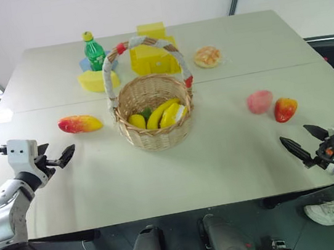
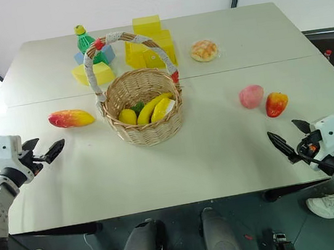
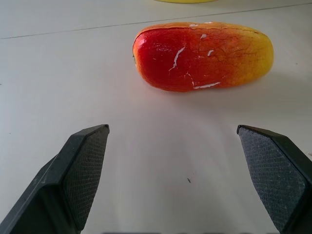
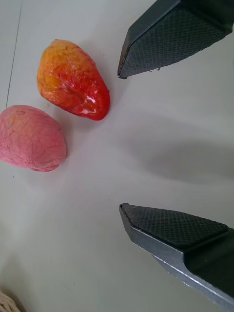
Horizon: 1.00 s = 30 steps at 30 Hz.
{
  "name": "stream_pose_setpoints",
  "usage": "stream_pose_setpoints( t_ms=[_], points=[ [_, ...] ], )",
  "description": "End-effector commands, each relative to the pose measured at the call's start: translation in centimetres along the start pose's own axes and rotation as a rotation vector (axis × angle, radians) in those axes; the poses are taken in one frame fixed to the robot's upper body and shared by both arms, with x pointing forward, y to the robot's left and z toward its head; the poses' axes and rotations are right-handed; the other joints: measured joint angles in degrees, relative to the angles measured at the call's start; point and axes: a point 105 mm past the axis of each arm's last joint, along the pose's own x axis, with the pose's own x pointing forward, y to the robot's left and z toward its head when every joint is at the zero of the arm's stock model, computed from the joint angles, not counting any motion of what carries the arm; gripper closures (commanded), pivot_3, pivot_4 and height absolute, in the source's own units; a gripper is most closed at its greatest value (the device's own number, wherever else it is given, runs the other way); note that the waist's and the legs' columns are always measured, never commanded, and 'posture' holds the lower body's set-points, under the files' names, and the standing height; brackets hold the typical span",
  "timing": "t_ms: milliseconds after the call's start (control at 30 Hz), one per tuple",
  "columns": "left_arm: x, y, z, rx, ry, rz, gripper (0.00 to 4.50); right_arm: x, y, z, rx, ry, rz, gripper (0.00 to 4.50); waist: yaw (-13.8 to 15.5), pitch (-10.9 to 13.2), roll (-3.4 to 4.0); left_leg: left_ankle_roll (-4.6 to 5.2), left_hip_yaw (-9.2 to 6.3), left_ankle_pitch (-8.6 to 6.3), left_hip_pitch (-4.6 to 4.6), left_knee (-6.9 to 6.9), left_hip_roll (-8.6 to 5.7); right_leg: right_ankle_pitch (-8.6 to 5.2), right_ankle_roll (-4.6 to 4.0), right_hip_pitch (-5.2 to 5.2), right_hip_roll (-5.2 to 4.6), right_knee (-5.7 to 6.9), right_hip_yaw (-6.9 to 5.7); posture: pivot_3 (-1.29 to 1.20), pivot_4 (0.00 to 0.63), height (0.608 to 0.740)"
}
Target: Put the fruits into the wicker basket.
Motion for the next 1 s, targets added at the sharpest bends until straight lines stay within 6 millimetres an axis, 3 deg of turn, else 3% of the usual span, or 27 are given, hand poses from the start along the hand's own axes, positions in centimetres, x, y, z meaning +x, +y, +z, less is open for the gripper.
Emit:
stream_pose_setpoints(
  t_ms=[33, 367, 467, 633, 833, 1000],
  points=[
    [-0.4, 0.2, 1.6, 0.023, -0.054, 0.010, 0.00, 0.2, 0.1, 1.2, -0.030, -0.037, 0.005, 0.20, 0.07, 0.00, 0.00, 0.00, 0.00, 0.00, 0.00, 0.00, 0.00, 0.00, 0.00, 0.00, 0.00, 0.00, 0.00, 0.00, 0.150, 0.740],
    [-0.1, 0.4, 1.5, 0.017, -0.052, 0.031, 0.00, 0.9, 0.7, 2.5, -0.040, -0.073, 0.028, 0.20, 0.01, 0.00, 0.00, 0.00, -0.01, 0.00, 0.00, 0.00, -0.01, 0.00, 0.00, 0.01, -0.01, 0.01, -0.01, 0.00, 0.150, 0.740],
    [-0.1, 0.4, 1.9, 0.025, -0.066, 0.032, 0.00, 1.3, 1.4, 4.0, -0.059, -0.106, 0.066, 0.20, -0.03, 0.00, 0.00, 0.00, -0.01, 0.00, 0.01, 0.00, -0.01, 0.01, 0.01, 0.00, 0.00, 0.02, 0.00, 0.00, 0.150, 0.740],
    [-0.4, -0.5, 2.5, 0.040, -0.084, -0.031, 0.00, 2.0, 4.0, 8.3, -0.099, -0.196, 0.195, 0.20, -0.02, 0.00, 0.00, 0.00, -0.02, 0.00, 0.00, 0.01, -0.01, 0.01, 0.01, 0.00, 0.00, 0.04, -0.01, 0.00, 0.150, 0.740],
    [0.7, -1.5, 3.7, 0.203, -0.054, -0.080, 0.00, 1.8, 11.0, 10.9, -0.152, -0.193, 0.526, 0.20, 0.19, 0.00, -0.01, 0.00, -0.07, 0.00, -0.02, 0.01, -0.02, 0.00, 0.01, 0.01, 0.00, 0.02, -0.04, 0.00, 0.150, 0.740],
    [1.7, -2.4, 5.5, 0.500, -0.012, -0.170, 0.00, 1.8, 17.8, 13.0, -0.195, -0.251, 0.820, 0.20, -0.09, 0.01, -0.03, 0.00, -0.06, 0.00, -0.03, 0.04, -0.01, 0.00, 0.00, -0.01, 0.05, 0.02, -0.04, 0.00, 0.150, 0.740]
  ],
)
